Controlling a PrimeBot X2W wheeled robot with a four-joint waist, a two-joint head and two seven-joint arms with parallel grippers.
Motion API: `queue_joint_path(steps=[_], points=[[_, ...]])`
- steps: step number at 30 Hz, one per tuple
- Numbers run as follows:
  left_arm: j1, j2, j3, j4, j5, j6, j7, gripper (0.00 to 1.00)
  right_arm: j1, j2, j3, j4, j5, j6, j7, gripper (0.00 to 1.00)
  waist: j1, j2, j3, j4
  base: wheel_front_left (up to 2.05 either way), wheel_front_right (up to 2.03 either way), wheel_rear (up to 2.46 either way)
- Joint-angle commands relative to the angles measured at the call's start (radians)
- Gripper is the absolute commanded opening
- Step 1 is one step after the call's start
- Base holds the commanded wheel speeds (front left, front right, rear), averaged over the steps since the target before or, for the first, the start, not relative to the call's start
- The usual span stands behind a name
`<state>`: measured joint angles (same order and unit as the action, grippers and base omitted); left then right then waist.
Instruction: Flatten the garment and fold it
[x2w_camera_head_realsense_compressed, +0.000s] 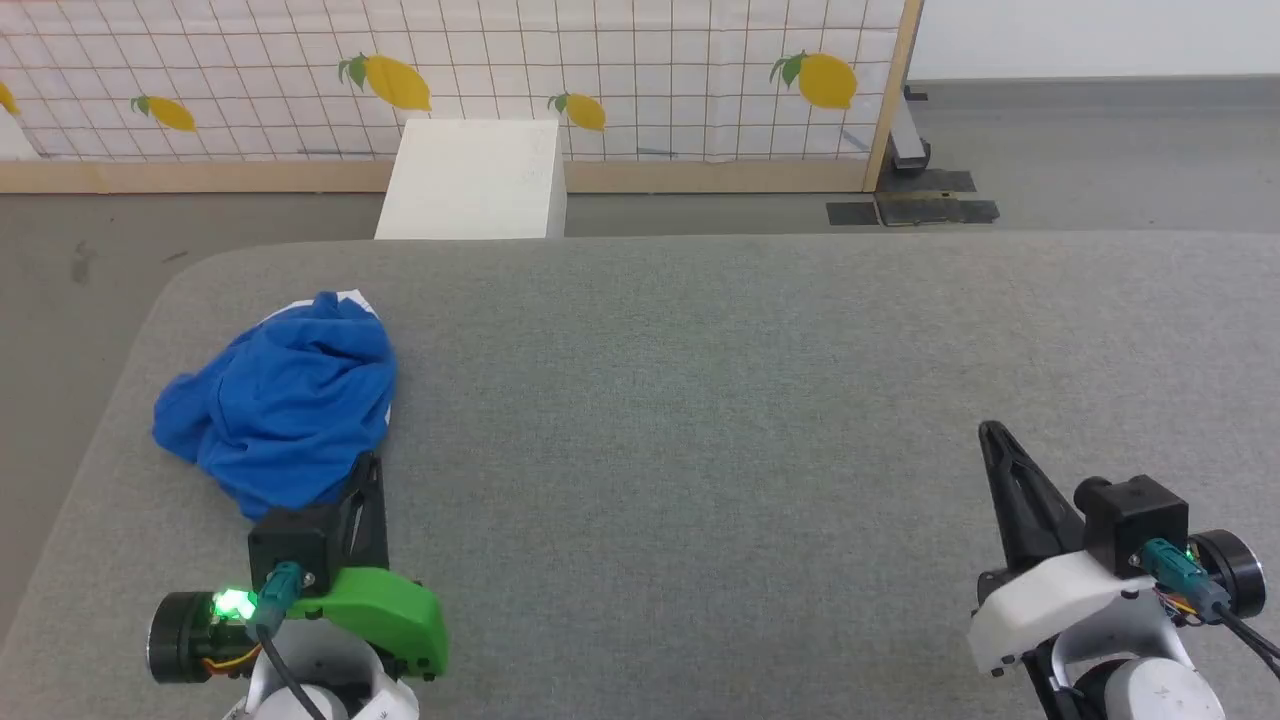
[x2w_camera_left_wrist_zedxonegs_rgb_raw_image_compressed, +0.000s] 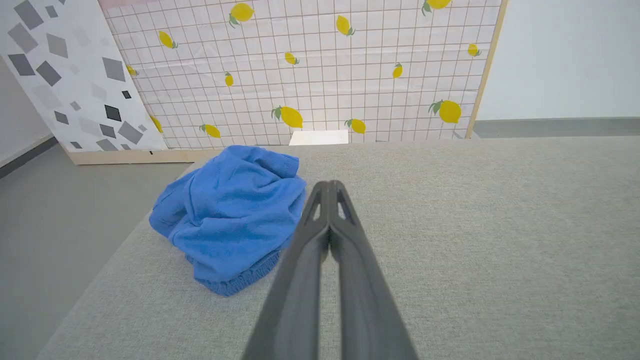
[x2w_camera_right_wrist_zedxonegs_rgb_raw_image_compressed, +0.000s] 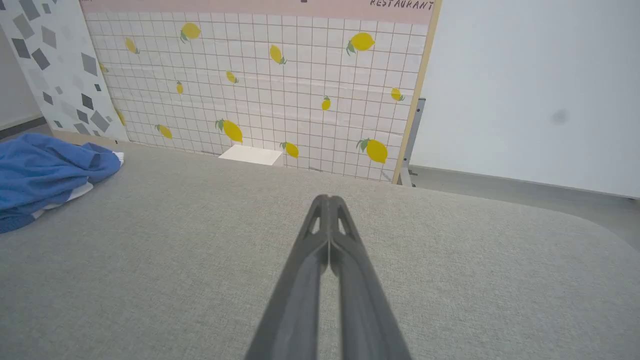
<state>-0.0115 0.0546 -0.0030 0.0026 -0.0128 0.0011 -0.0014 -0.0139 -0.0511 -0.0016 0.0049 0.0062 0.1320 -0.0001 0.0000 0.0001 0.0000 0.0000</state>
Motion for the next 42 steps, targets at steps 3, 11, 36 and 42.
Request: queue_joint_path(steps=[3,11,36,42], points=[[0.011,-0.004,0.003,-0.003,0.013,-0.001,0.001,0.0,0.014,0.001,0.002,-0.005,-0.006,-0.001,0.0,0.0,0.0,-0.0001,0.0,0.0,0.0,0.0,0.0],[0.011,-0.004,0.003,-0.003,0.013,-0.001,0.001,0.0,0.014,0.001,0.002,-0.005,-0.006,-0.001,0.0,0.0,0.0,-0.0001,0.0,0.0,0.0,0.0,0.0],[0.011,-0.004,0.003,-0.003,0.013,-0.001,0.001,0.0,0.014,0.001,0.002,-0.005,-0.006,-0.001,0.0,0.0,0.0,-0.0001,0.0,0.0,0.0,0.0,0.0],[0.011,-0.004,0.003,-0.003,0.013,-0.001,0.001,0.0,0.014,0.001,0.002,-0.005,-0.006,-0.001,0.0,0.0,0.0,-0.0001,0.0,0.0,0.0,0.0,0.0]])
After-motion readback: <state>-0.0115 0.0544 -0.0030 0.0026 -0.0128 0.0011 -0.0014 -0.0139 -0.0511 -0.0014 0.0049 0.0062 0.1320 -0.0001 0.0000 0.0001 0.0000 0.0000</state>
